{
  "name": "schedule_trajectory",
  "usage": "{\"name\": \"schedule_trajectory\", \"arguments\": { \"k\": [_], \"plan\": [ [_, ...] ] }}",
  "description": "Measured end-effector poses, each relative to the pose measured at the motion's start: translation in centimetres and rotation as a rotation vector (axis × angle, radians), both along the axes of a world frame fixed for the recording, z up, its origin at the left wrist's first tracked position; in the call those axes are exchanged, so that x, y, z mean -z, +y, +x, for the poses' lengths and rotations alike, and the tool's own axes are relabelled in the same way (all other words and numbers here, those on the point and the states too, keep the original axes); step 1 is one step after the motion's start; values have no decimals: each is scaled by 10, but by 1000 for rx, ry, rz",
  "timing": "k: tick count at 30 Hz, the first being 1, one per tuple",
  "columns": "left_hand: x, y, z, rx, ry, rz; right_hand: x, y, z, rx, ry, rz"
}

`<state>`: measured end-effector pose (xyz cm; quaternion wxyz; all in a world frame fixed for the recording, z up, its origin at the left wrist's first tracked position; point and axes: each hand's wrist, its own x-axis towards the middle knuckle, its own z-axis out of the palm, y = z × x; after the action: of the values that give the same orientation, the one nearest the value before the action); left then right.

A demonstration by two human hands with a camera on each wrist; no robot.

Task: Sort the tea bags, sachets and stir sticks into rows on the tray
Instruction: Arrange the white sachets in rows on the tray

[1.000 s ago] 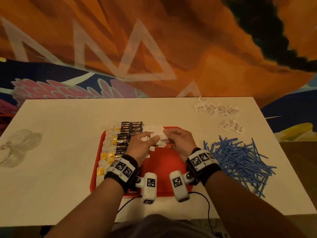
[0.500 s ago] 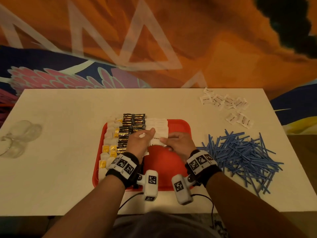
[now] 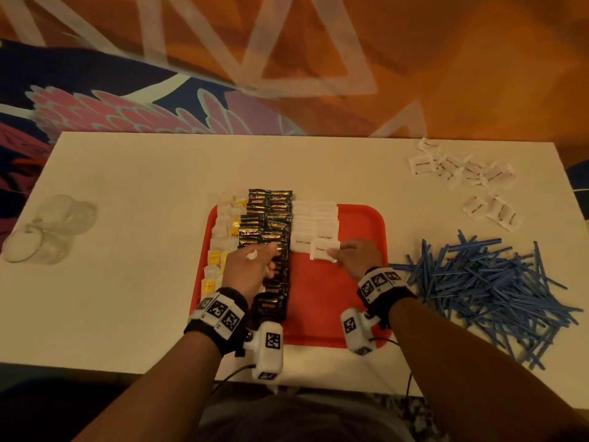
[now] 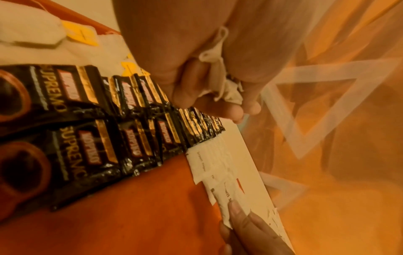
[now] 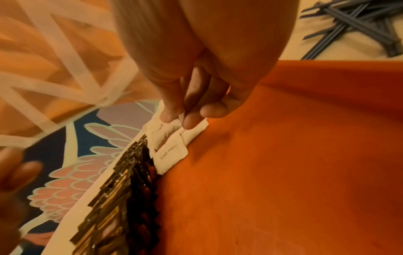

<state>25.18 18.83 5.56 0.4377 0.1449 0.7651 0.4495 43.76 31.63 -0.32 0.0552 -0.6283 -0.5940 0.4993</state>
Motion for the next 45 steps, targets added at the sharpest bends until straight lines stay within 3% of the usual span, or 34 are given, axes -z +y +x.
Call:
{"name": "schedule_trajectory", "arguments": {
  "k": [3,10,14,21,27,33,37,41,45],
  "plan": [
    [1,-8,-10,-8,-7,-19,4,10,-12,40,6,-22],
    [9,-21,-29,-54,-12,-23,18,15,-29,29,-165,58],
    [9,-23,-30,-75,-8,-13,21,11,-29,81,-135,125],
    [9,-24,-32,-110,-53,-5,23,2,-43,-329,-136,389],
    [8,-27,-36,-119,-92,-2,29,2,-48,-358,-176,340],
    [1,-18,-26,-64,-142,-18,11,-2,-40,-234,-69,329],
    [-10,-3,-12,13,-160,-33,-24,-9,-36,-154,145,272],
    [-24,13,6,103,-198,-13,-62,-19,-37,-221,334,181],
    [-36,27,25,211,-196,-7,-88,-28,-33,-272,369,94]
  ]
}}
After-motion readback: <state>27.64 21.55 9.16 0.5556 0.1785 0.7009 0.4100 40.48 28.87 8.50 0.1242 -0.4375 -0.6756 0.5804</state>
